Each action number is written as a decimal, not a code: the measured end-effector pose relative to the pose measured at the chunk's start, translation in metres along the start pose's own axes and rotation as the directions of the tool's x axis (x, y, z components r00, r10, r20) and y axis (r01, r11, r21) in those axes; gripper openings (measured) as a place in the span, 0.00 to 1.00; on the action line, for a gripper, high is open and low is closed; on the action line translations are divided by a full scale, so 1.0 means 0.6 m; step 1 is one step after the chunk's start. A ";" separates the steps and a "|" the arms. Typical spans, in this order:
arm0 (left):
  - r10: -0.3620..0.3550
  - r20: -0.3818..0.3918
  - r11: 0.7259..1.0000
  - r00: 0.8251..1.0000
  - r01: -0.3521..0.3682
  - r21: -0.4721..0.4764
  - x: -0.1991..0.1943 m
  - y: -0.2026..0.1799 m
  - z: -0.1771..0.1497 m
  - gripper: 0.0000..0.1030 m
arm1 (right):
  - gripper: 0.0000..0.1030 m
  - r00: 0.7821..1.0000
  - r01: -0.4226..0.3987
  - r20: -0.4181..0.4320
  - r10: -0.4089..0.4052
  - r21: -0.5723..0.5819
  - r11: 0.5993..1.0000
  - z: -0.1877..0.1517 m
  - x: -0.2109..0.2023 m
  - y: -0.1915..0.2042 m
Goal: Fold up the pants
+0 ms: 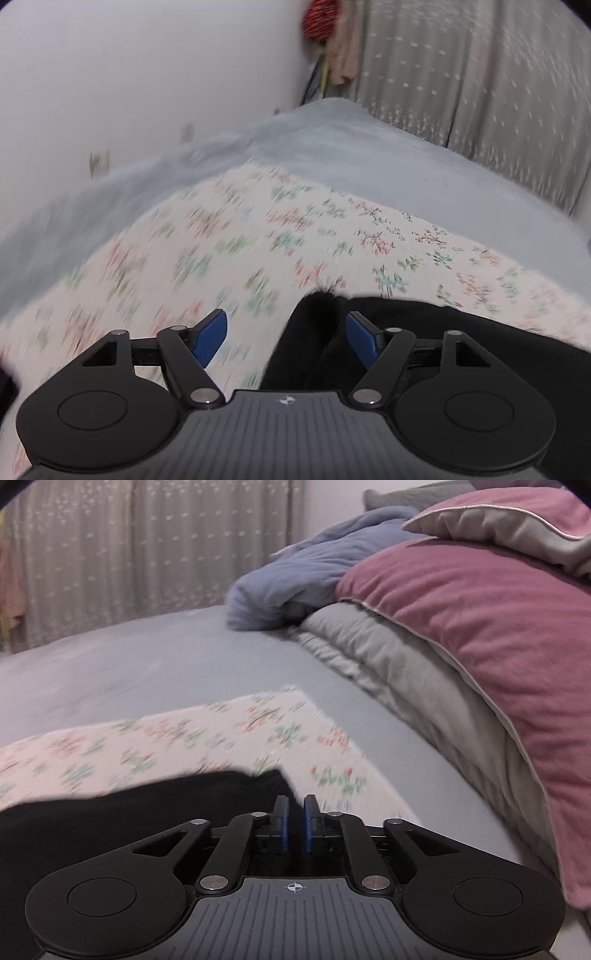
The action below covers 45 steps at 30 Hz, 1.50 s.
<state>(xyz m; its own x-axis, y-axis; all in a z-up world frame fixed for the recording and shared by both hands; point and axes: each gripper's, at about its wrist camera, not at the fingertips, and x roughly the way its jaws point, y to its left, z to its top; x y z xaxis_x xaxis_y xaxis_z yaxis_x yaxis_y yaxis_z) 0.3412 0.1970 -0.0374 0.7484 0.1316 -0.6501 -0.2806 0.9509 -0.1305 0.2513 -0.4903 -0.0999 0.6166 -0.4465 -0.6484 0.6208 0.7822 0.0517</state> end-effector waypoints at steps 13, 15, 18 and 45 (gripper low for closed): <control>0.105 -0.209 0.994 0.972 -0.096 0.053 -0.094 0.022 -0.170 0.73 | 0.71 0.888 -0.407 -0.246 0.389 -0.027 0.913 -0.182 -0.303 0.068; 0.106 -0.203 0.994 0.973 -0.096 0.061 -0.088 0.016 -0.190 0.52 | 0.71 0.872 -0.436 -0.283 0.400 -0.076 0.897 -0.221 -0.328 0.095; 0.106 -0.173 0.993 0.979 -0.096 0.066 -0.106 0.019 -0.189 0.23 | 0.72 0.872 -0.437 -0.319 0.372 -0.165 0.884 -0.284 -0.341 0.126; 0.046 0.001 0.999 0.999 -0.046 0.021 -0.193 0.100 -0.185 0.68 | 0.88 0.942 -0.313 -0.195 0.273 -0.216 0.925 -0.276 -0.309 0.088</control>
<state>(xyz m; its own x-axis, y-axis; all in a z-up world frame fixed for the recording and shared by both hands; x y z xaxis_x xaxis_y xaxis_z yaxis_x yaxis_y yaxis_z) 0.1707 0.2078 -0.0529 0.7349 0.1759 -0.6550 -0.3022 0.9495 -0.0841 0.0896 -0.2944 -0.1028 0.6558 -0.1225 -0.7449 0.2772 0.9569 0.0867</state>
